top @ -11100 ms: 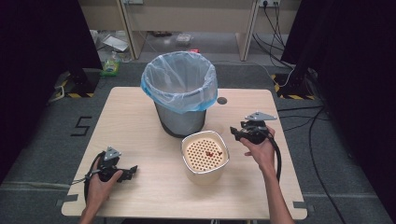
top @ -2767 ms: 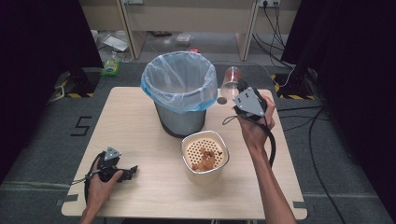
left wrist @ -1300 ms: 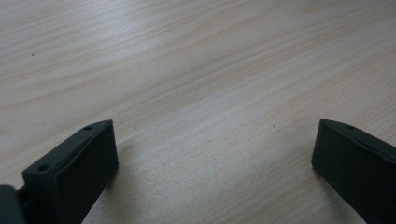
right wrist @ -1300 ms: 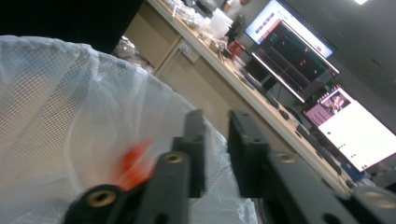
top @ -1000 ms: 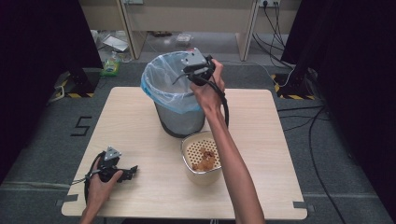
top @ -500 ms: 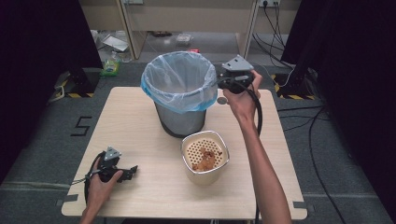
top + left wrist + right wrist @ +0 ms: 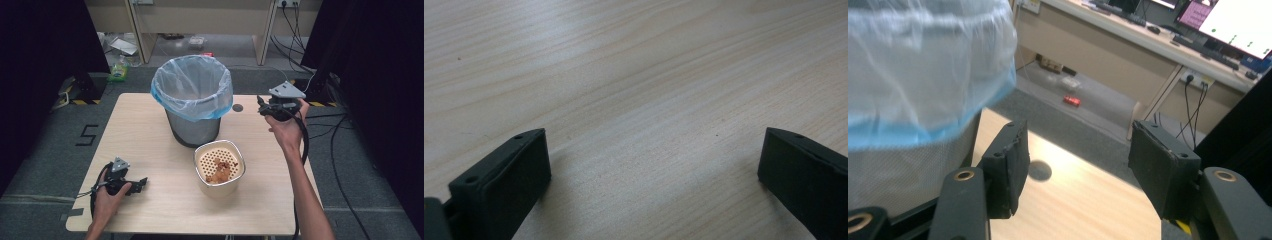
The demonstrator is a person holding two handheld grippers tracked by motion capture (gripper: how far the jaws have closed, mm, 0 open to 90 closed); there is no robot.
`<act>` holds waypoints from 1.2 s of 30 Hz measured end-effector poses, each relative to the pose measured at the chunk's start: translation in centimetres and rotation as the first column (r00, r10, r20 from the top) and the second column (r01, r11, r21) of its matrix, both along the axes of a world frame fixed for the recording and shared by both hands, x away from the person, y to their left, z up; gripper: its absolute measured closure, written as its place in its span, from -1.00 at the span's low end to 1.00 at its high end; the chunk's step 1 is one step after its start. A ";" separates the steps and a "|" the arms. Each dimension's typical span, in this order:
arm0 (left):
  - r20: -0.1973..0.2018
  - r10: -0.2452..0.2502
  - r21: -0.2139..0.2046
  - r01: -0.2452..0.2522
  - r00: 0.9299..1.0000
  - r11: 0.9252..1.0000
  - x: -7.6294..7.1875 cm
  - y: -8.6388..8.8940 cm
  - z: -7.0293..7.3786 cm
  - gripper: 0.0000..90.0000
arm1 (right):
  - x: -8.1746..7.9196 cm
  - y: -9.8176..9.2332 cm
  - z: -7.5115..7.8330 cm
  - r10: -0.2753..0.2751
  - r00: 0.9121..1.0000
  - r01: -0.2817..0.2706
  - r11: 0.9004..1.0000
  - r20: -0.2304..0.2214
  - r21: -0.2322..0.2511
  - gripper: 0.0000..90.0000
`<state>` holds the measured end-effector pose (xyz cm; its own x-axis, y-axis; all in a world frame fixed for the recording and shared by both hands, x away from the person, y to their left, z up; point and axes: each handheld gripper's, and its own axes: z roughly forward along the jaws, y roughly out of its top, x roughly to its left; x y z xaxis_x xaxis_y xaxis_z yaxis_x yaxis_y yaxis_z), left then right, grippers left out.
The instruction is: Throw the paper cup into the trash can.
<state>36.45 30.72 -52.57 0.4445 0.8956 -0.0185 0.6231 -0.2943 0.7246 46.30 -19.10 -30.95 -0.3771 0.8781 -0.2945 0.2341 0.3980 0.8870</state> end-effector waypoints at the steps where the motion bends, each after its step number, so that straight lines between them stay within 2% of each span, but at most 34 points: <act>1: 0.000 0.000 0.000 0.000 1.000 1.000 0.0 0.0 0.0 -1.00 | -0.2 -0.2 -0.2 -0.001 1.000 0.001 1.000 -0.003 -0.002 -0.09; 9: 0.001 0.000 0.000 0.000 1.000 1.000 0.0 0.0 0.0 -1.00 | -2.5 -2.0 -2.7 0.013 0.999 -0.012 0.999 -0.034 0.031 -0.14; 15: 0.001 0.000 0.000 0.000 1.000 1.000 -0.1 0.0 0.0 -1.00 | -4.5 -3.0 -5.3 0.027 0.997 -0.024 0.999 -0.067 0.044 -0.17; 27: 0.000 0.001 -0.001 -0.001 1.000 1.000 -0.1 0.0 0.0 -1.00 | -7.9 -4.5 -11.1 0.010 0.991 0.002 0.996 -0.134 0.089 -0.21; 29: 0.000 0.000 -0.001 0.000 1.000 1.000 -0.1 0.0 0.0 -1.00 | -8.2 -4.5 -12.0 0.018 0.986 -0.005 0.997 -0.168 0.078 -0.21; 31: 0.000 -0.001 -0.002 0.001 1.000 1.000 -0.1 0.0 0.0 -1.00 | -8.5 -4.4 -12.7 0.014 0.984 0.001 0.997 -0.178 0.082 -0.22; 36: -0.002 -0.005 -0.003 0.005 1.000 1.000 -0.1 0.0 0.0 -1.00 | -9.1 -4.2 -14.7 0.024 0.970 -0.008 0.998 -0.241 0.067 -0.24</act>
